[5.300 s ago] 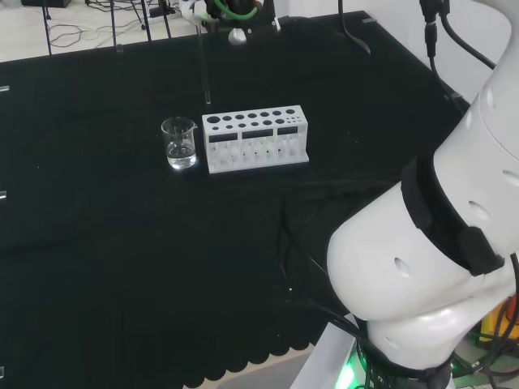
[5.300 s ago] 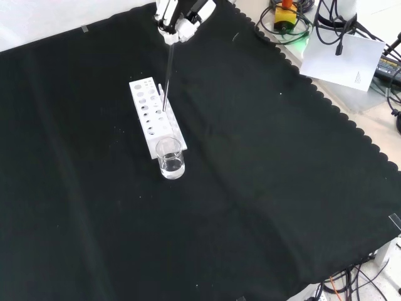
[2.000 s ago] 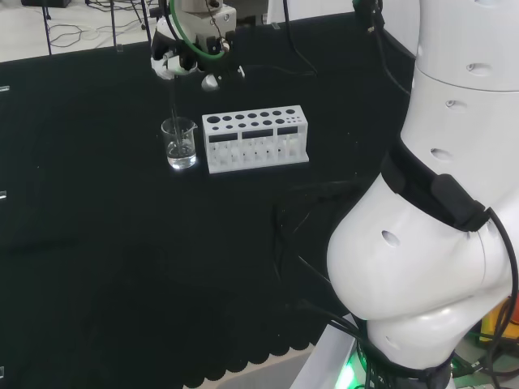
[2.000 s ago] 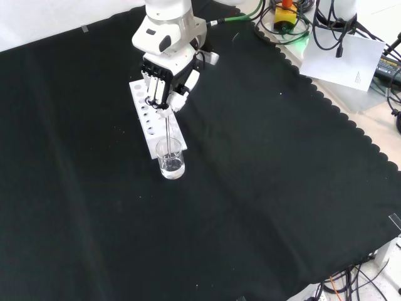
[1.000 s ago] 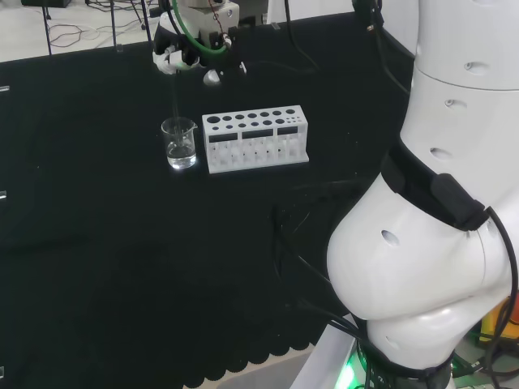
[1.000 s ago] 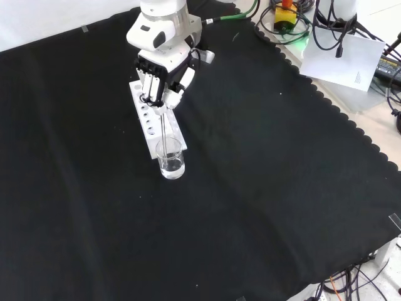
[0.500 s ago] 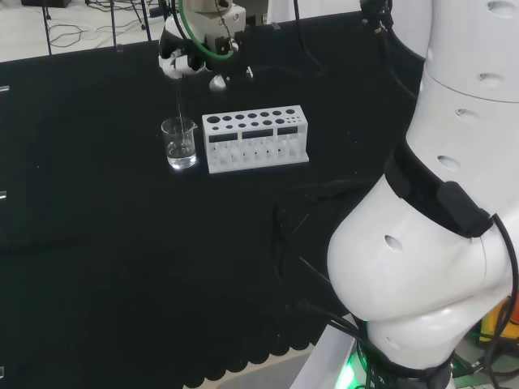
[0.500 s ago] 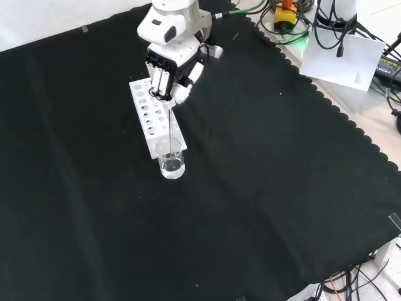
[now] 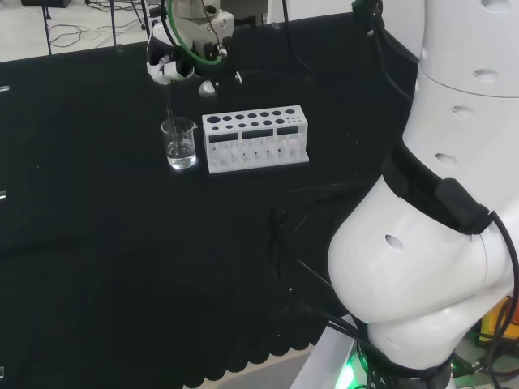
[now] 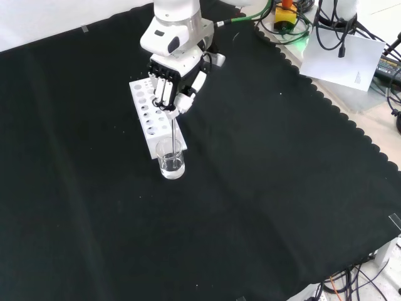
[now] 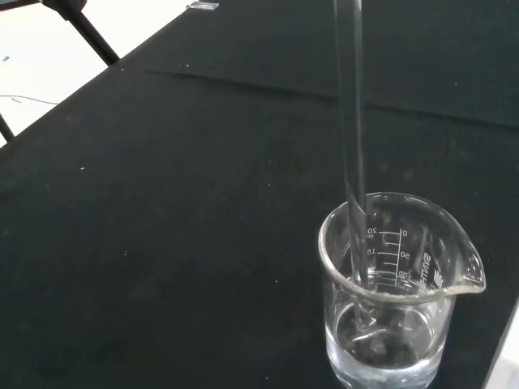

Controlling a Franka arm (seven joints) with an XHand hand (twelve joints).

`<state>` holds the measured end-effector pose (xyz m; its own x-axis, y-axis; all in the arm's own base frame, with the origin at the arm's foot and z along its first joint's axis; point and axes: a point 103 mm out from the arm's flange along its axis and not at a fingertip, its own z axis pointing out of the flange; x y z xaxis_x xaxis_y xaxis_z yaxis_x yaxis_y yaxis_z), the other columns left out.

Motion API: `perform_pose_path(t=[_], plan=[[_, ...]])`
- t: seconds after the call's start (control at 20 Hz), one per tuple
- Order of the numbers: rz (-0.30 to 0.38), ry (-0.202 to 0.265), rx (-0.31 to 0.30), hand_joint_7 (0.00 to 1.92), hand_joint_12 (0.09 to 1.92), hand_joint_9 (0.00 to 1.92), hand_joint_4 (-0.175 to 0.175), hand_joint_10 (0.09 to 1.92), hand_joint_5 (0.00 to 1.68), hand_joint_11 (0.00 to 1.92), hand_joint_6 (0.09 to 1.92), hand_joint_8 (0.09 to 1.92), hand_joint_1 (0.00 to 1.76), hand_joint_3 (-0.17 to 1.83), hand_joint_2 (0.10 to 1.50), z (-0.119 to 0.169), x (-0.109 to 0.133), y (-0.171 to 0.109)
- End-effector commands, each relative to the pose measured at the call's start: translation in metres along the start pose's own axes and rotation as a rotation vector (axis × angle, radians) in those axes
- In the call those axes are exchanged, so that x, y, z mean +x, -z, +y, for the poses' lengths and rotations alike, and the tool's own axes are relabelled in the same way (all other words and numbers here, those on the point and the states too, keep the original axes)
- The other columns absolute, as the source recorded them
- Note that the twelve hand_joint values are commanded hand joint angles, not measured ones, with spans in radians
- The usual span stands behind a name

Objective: Stir in the beaker to the left of the white test tube rack with the glass rod.

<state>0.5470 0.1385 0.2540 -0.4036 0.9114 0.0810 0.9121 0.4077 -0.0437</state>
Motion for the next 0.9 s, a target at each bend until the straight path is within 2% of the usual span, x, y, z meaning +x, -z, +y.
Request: perform_pose_path(t=[0.05,0.2,0.35,0.55,0.8,0.9], plan=[[0.003,0.013,0.003,1.01,0.92,1.52,-0.175,1.16,1.08,1.60,0.56,1.29,1.29,-0.17,1.18,0.019,-0.013,-0.005],[-0.001,0.004,0.009,1.01,0.92,1.52,-0.175,1.16,1.08,1.60,0.56,1.29,1.29,-0.17,1.18,0.021,-0.018,-0.005],[-0.024,-0.006,0.041,1.01,0.92,1.52,-0.175,1.16,1.08,1.60,0.56,1.29,1.29,-0.17,1.18,0.016,-0.025,-0.004],[-0.042,-0.023,0.044,1.01,0.92,1.52,-0.175,1.16,1.08,1.60,0.56,1.29,1.29,-0.17,1.18,0.006,-0.026,0.002],[-0.046,-0.018,0.049,1.01,0.92,1.52,-0.175,1.16,1.08,1.60,0.57,1.29,1.29,-0.17,1.18,0.002,-0.006,0.000],[-0.011,-0.013,0.042,1.02,0.92,1.52,-0.175,1.16,1.08,1.60,0.57,1.29,1.29,-0.17,1.18,0.002,0.002,-0.002]])
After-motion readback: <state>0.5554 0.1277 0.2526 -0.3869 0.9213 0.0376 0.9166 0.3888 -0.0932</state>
